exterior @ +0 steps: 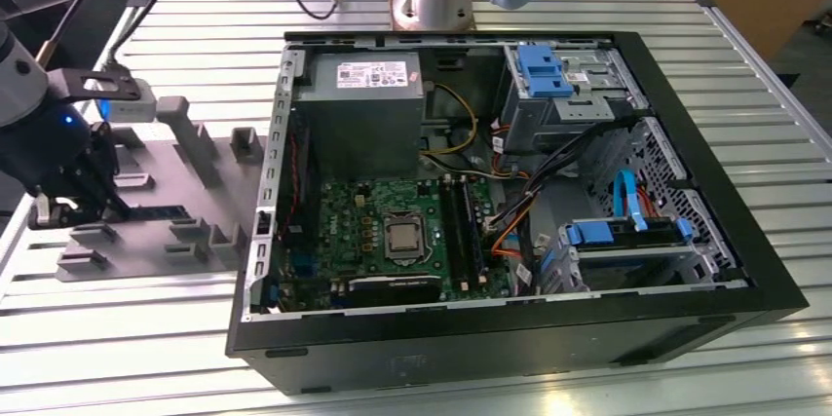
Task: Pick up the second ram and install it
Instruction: 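Pick up the second ram and move it above second insertion slot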
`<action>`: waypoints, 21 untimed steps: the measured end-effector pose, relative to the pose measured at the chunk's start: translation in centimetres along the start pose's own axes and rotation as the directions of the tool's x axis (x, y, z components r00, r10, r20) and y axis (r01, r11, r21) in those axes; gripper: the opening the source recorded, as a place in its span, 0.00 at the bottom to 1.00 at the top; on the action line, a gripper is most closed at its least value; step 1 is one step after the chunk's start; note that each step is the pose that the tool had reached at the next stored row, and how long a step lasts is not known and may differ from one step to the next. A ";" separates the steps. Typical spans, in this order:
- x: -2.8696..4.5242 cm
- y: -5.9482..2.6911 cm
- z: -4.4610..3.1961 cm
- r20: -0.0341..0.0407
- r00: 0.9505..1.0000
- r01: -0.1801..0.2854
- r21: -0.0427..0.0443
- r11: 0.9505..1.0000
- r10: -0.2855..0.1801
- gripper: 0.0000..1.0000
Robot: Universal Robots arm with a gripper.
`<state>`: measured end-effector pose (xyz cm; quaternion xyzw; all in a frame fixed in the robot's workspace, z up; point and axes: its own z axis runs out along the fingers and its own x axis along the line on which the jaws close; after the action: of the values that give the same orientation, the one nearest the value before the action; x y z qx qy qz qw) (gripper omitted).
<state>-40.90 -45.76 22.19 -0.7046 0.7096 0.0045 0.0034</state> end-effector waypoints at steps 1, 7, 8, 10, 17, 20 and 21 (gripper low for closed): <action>0.00 0.00 -0.13 0.000 1.000 0.000 0.000 1.000 0.000 0.14; -0.01 0.00 -0.90 0.000 1.000 0.000 0.000 1.000 0.000 0.14; -0.01 0.00 -1.03 0.000 1.000 0.000 0.000 1.000 0.000 0.14; -0.02 0.00 -1.14 0.000 1.000 0.000 0.000 1.000 0.000 0.14; -0.02 0.00 -1.28 0.000 1.000 0.000 0.000 1.000 0.000 0.14; -0.02 0.00 -1.33 0.000 1.000 0.000 0.000 1.000 0.000 0.14; -0.02 0.00 -1.35 0.000 1.000 0.000 0.000 1.000 0.000 0.14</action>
<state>-40.90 -45.76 23.55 -0.7046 0.7096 0.0045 0.0034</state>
